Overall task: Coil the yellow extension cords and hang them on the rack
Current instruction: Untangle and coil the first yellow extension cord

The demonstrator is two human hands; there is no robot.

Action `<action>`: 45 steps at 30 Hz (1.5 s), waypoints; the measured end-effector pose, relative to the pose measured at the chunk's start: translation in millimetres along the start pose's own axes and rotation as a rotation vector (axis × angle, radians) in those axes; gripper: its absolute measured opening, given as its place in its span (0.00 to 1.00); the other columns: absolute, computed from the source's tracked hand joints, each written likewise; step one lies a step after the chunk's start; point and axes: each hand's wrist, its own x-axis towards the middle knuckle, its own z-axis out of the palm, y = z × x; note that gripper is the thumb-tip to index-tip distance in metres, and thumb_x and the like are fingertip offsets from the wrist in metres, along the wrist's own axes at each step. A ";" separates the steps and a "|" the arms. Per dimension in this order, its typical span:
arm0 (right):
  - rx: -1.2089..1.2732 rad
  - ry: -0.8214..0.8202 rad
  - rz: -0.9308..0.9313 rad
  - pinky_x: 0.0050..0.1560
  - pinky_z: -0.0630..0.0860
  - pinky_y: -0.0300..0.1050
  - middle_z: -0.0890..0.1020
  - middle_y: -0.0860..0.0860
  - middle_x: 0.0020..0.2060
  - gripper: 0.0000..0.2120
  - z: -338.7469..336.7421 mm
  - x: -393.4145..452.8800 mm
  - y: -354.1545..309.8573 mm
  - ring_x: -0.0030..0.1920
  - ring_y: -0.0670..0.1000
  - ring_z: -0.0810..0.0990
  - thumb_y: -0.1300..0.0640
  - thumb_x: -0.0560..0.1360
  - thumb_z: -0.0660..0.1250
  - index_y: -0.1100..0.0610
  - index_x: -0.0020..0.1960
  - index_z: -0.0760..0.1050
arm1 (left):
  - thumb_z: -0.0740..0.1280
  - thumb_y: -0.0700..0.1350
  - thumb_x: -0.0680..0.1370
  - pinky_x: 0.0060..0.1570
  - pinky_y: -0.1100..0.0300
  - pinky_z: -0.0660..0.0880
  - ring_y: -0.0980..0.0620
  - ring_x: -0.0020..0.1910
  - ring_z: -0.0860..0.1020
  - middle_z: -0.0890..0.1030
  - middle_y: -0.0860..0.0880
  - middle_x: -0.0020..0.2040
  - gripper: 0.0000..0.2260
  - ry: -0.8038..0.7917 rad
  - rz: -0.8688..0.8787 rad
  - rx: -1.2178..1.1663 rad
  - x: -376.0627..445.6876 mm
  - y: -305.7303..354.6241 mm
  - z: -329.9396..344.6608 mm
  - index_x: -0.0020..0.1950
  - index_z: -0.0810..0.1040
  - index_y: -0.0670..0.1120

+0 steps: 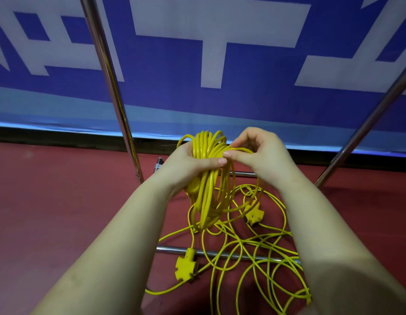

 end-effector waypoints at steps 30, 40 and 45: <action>0.859 0.151 0.569 0.29 0.78 0.34 0.83 0.48 0.29 0.07 -7.0 3.7 7.3 0.29 0.44 0.82 0.57 0.80 0.58 0.56 0.45 0.71 | 0.67 0.37 0.75 0.29 0.55 0.80 0.49 0.24 0.79 0.79 0.45 0.26 0.05 0.172 -0.437 -0.398 9.0 -10.4 -6.5 0.39 0.77 0.39; 1.051 0.280 0.668 0.27 0.77 0.34 0.82 0.49 0.25 0.09 -11.8 5.5 13.5 0.27 0.43 0.82 0.57 0.80 0.59 0.57 0.41 0.70 | 0.64 0.38 0.76 0.25 0.61 0.77 0.51 0.20 0.76 0.77 0.46 0.23 0.11 0.051 -0.514 -0.403 9.6 -26.6 22.4 0.33 0.76 0.40; 1.059 0.305 0.700 0.27 0.77 0.34 0.81 0.49 0.24 0.09 -16.6 5.4 9.8 0.25 0.43 0.81 0.57 0.79 0.61 0.56 0.40 0.71 | 0.69 0.38 0.71 0.42 0.51 0.80 0.47 0.31 0.80 0.80 0.41 0.38 0.04 0.080 -0.377 -0.370 11.9 -29.2 21.6 0.44 0.79 0.38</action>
